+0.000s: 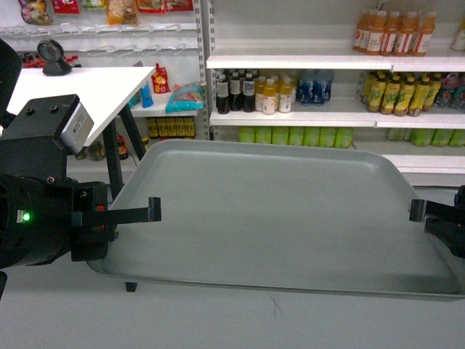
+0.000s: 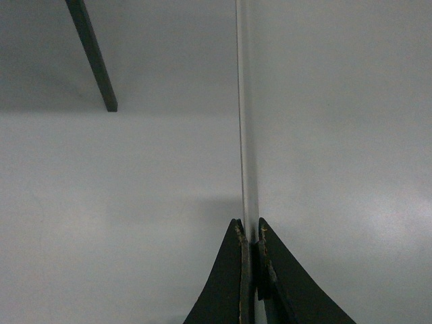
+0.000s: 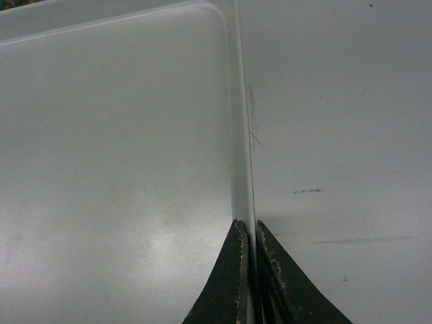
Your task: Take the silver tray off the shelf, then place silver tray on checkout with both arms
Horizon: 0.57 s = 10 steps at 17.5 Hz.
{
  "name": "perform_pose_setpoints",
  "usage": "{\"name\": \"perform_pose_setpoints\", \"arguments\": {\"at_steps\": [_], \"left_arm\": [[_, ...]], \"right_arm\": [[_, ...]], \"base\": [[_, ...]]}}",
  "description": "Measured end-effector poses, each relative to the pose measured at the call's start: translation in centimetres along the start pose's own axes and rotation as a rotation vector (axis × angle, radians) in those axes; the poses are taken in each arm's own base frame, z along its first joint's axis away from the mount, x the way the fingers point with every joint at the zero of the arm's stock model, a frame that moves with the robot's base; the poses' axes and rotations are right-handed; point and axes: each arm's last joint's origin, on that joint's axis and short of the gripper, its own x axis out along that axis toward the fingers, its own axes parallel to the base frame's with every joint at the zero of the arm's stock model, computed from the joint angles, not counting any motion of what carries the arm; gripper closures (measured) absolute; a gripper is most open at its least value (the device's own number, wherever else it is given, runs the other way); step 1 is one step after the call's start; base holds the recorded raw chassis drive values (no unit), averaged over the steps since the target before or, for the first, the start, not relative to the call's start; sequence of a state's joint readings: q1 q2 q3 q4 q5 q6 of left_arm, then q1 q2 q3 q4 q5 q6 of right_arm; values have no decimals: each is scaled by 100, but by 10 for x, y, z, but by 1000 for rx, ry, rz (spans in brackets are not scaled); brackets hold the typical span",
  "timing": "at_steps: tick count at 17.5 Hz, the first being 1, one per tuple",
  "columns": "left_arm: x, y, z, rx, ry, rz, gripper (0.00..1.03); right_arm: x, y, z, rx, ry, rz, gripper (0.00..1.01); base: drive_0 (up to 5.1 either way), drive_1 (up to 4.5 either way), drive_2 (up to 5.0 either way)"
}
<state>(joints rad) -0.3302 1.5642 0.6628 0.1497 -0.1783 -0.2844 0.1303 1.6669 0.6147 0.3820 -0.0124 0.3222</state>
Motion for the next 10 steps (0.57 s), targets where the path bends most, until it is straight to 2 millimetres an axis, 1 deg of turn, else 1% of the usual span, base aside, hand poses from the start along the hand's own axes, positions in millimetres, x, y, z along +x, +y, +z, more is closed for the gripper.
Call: {"name": "perform_pose_setpoints", "arguments": {"at_steps": [10], "left_arm": [[0,0,-1,1,10,2,100]], "right_arm": [[0,0,-1,0,5,-1,98]], "base": [[-494,246,246]]}}
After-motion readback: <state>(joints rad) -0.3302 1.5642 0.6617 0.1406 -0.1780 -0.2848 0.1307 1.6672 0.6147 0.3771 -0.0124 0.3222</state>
